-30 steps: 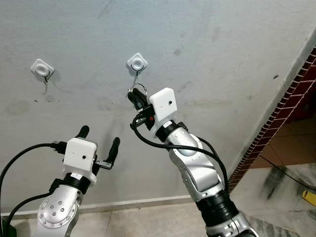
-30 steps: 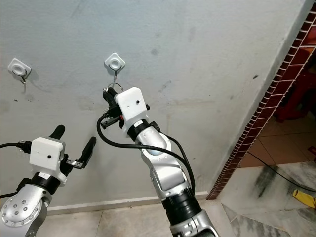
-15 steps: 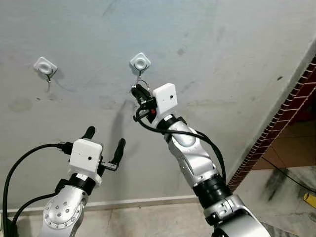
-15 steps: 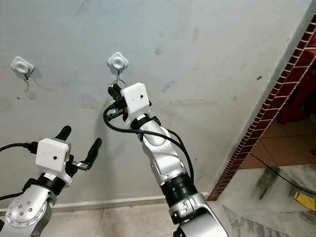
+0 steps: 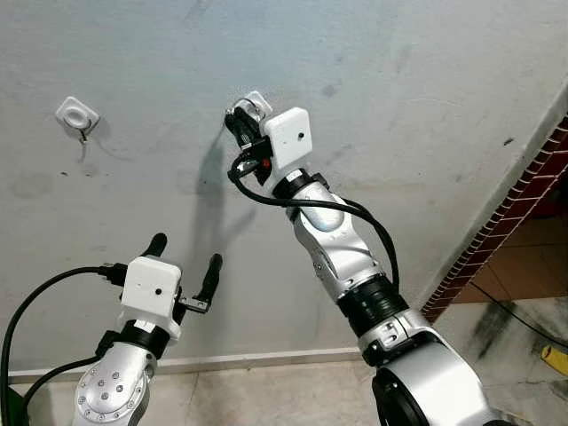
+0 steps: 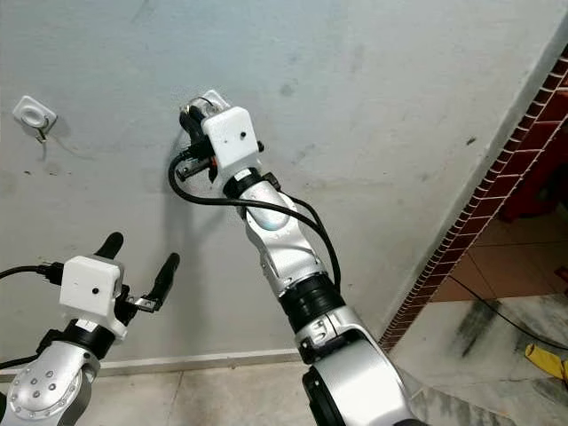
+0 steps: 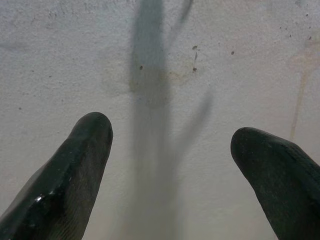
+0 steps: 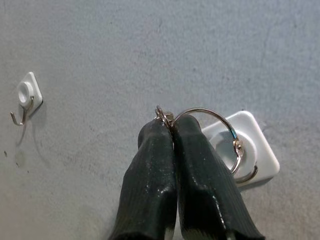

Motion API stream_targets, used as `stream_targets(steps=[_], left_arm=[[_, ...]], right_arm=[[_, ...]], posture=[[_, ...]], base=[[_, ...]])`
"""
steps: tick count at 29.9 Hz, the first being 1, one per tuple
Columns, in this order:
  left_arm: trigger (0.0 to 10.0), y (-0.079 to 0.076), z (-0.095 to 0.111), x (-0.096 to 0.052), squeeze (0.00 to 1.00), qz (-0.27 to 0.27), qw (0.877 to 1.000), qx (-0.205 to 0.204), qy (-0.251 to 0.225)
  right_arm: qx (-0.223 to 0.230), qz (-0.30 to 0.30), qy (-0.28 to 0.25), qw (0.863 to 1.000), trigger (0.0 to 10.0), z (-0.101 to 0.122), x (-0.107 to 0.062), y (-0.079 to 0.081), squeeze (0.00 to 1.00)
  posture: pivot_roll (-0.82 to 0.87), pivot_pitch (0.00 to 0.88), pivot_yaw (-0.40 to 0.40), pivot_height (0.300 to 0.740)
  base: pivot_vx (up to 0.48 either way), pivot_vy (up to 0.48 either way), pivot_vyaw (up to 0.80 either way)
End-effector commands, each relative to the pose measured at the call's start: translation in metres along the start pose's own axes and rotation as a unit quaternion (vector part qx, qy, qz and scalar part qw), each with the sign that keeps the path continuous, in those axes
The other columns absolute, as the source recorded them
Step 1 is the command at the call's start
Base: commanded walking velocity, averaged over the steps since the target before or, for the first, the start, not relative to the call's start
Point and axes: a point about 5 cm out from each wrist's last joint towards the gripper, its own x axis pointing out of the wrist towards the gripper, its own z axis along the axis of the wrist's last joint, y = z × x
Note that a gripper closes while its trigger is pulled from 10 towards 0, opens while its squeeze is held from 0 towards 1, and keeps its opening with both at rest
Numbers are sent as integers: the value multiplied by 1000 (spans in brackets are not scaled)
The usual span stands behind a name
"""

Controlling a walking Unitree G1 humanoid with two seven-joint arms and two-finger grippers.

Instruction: Hang keys on a hook

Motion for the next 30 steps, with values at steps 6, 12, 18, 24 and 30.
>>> stream_targets(steps=[6, 12, 18, 24, 30], left_arm=[[10000, 1, 2, -1, 0, 2, 1000, 0, -1], [10000, 2, 2, -1, 0, 3, 1000, -1, 0], [10000, 2, 1, 0, 0, 4, 1000, -1, 1], [10000, 2, 1, 1, 0, 1, 1000, -1, 1], [10000, 3, 1, 2, 0, 2, 1000, 3, 2]], right_arm=[[61, 23, -3, 998, 10000, 4, 18, 33, 0], [62, 18, -1, 998, 10000, -1, 12, 31, 0], [57, 9, 4, 998, 10000, -6, 5, 27, 0], [44, -11, 33, 998, 10000, -20, -2, 17, 0], [16, -21, 30, 999, 10000, -20, -10, 10, 0]], posture=[[290, 29, -19, 740], [290, 29, -21, 740], [286, 30, -17, 740], [285, 29, -12, 740], [284, 30, -11, 740]], base=[[0, 0, 0], [0, 0, 0], [0, 0, 0], [0, 0, 0], [0, 0, 0]])
